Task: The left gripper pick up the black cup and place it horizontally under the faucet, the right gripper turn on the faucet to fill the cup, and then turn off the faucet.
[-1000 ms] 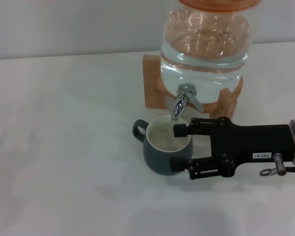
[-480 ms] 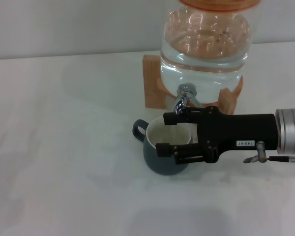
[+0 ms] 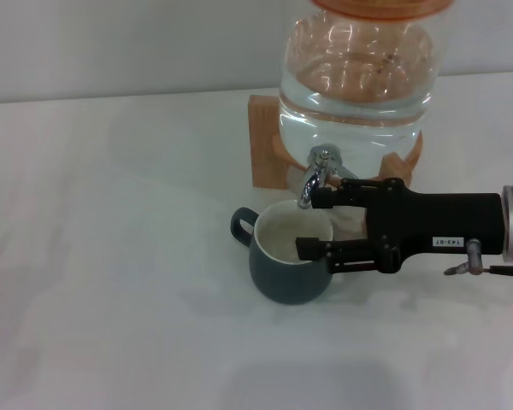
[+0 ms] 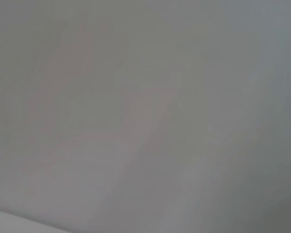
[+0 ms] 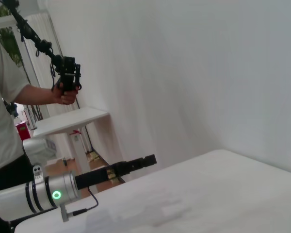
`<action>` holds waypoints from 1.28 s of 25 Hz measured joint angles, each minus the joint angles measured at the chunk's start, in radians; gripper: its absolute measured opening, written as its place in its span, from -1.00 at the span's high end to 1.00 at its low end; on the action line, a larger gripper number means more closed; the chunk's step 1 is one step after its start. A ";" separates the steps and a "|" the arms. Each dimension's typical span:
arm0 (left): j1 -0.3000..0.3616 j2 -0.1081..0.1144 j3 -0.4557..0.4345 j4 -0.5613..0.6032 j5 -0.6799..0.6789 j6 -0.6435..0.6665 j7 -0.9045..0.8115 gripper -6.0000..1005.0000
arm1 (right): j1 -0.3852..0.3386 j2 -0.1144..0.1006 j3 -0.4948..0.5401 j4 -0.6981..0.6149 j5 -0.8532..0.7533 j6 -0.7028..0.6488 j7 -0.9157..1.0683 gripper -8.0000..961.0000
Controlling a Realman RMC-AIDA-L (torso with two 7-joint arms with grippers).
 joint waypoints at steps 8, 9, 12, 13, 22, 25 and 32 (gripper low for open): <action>0.002 0.001 0.000 0.000 0.000 -0.004 0.000 -0.22 | 0.000 -0.001 0.029 0.003 -0.019 -0.001 -0.006 -0.71; 0.003 0.001 0.000 0.000 0.000 -0.004 0.000 -0.22 | -0.001 -0.001 0.034 0.005 -0.019 -0.002 -0.006 -0.71; 0.003 0.001 0.000 0.000 0.000 -0.004 0.000 -0.22 | 0.001 -0.001 0.046 0.018 -0.019 0.001 -0.006 -0.71; 0.004 0.001 0.000 0.000 0.000 -0.004 0.000 -0.22 | 0.002 -0.001 0.050 0.023 -0.019 0.010 -0.007 -0.71; 0.005 0.001 -0.006 0.002 0.000 -0.005 0.000 -0.22 | -0.014 0.000 0.109 0.025 0.000 0.159 -0.035 -0.71; 0.005 0.002 -0.007 0.004 -0.007 -0.006 0.003 -0.22 | -0.039 0.000 0.201 0.025 0.015 0.229 -0.038 -0.71; 0.001 0.005 -0.008 0.007 -0.039 0.003 0.038 -0.22 | -0.102 -0.001 0.542 0.074 0.017 0.307 -0.099 -0.71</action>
